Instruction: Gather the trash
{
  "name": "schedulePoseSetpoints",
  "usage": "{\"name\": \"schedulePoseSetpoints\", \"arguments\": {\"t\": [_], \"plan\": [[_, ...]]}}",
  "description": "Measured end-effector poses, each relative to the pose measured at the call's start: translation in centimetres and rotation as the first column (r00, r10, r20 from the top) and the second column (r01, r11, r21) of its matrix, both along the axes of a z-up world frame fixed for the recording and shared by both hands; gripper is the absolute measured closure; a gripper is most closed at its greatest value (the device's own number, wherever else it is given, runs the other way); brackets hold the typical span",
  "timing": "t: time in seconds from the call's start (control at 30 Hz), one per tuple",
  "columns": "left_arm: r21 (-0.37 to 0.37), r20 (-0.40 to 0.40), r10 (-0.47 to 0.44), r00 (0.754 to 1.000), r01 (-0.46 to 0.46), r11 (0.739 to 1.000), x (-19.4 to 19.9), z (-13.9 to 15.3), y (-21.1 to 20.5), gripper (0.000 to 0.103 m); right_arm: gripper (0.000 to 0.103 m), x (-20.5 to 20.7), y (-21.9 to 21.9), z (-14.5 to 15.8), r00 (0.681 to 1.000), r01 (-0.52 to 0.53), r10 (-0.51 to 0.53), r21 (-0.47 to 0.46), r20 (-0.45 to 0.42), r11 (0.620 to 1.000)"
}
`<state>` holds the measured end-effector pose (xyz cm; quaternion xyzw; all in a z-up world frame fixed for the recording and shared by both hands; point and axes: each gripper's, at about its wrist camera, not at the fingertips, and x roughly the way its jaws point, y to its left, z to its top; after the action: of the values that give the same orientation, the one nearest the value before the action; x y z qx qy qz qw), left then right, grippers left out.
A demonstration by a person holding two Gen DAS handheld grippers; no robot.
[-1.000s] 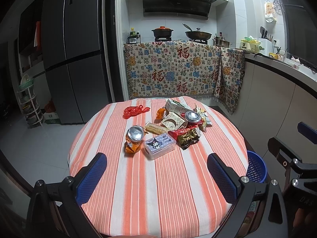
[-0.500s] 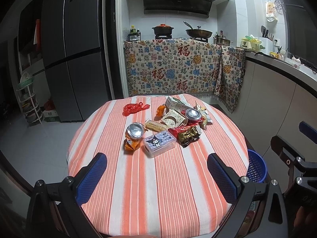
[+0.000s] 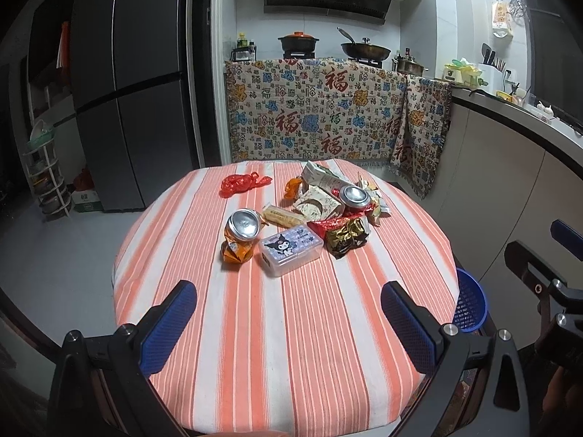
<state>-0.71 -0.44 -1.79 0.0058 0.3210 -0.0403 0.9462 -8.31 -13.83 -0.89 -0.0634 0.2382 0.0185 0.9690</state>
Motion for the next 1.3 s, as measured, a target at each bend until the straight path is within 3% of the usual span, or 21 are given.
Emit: {"name": "schedulePoseSetpoints", "arguments": {"t": [0.33, 0.63, 0.87, 0.93, 1.2, 1.3], "plan": [[-0.038, -0.141, -0.085, 0.986, 0.081, 0.996, 4.4, -6.6, 0.7, 0.000, 0.000, 3.5, -0.6, -3.9, 0.997, -0.012, 0.013, 0.009, -0.082, 1.000], [0.022, -0.255, -0.116, 0.960, 0.126, 0.992, 9.6, -12.8, 1.4, 0.000, 0.000, 9.5, -1.0, -10.1, 0.969, -0.040, 0.043, 0.017, -0.243, 0.999], [0.080, -0.304, -0.120, 0.945, 0.151, 0.985, 12.3, -14.9, 1.3, 0.000, 0.000, 13.7, -1.0, -14.7, 0.922, -0.067, 0.074, 0.032, -0.380, 0.997], [0.062, -0.306, -0.131, 0.943, 0.157, 0.986, 12.8, -15.1, 1.6, 0.000, 0.000, 14.5, -1.0, -15.5, 0.908, -0.074, 0.088, 0.050, -0.409, 0.996], [0.053, -0.304, -0.139, 0.942, 0.162, 0.985, 15.2, -15.3, 1.7, 0.000, 0.000, 17.5, -0.4, -17.4, 0.883, -0.101, 0.108, 0.040, -0.457, 0.994], [0.052, -0.312, -0.184, 0.932, 0.210, 0.976, 15.9, -15.2, 1.8, 0.000, 0.000, 17.9, -0.4, -17.4, 0.882, -0.119, 0.120, 0.031, -0.456, 0.992]]}}
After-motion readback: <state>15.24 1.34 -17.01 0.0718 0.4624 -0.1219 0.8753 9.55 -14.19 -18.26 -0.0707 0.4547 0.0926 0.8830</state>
